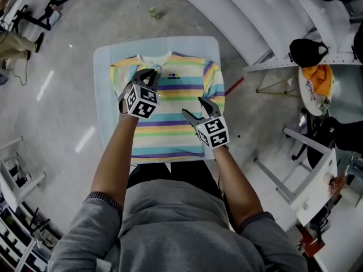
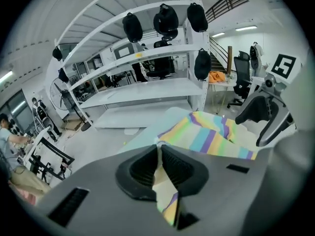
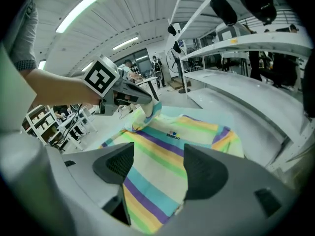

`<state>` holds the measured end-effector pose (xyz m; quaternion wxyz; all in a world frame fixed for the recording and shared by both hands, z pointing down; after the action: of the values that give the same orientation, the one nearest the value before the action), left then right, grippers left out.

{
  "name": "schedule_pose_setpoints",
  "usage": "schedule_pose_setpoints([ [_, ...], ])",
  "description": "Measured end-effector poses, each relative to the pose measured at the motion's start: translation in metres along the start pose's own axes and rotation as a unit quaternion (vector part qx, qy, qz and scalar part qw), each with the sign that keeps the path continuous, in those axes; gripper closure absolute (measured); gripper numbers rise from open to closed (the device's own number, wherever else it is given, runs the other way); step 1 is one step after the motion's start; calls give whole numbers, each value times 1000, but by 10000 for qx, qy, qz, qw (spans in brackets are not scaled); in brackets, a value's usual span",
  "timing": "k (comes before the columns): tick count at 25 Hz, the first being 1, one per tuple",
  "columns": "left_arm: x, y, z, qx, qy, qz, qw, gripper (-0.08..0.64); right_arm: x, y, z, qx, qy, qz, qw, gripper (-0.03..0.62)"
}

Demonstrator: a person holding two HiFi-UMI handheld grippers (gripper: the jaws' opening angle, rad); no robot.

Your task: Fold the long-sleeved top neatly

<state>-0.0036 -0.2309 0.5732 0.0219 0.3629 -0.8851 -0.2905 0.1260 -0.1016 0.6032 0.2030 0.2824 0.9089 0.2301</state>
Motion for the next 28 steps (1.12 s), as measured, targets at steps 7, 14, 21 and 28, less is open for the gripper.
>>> schedule_pose_setpoints([
  [7, -37, 0, -50, 372, 163, 56, 9992, 512, -16, 10, -8, 65, -94, -120, 9999, 261],
  [14, -58, -5, -74, 425, 289, 697, 9962, 512, -23, 24, -11, 133, -119, -278, 9995, 261],
  [21, -82, -20, -87, 214, 621, 1413, 9878, 511, -32, 40, -9, 192, -75, -454, 9988, 259],
  [28, -112, -36, -72, -236, 1068, 1183, 9869, 468, -43, 48, -4, 166, 28, -632, 9979, 256],
])
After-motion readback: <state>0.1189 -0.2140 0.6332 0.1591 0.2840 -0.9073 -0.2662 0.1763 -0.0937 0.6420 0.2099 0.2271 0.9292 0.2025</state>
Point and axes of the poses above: the fingertips, and each gripper's own axes: z backward along the fingers, x to its left, y out of its underside, the point moved 1 cm from there along z, backward along the fingers, and after that the axes turned 13 degrees about x, right-handed, at the moved point
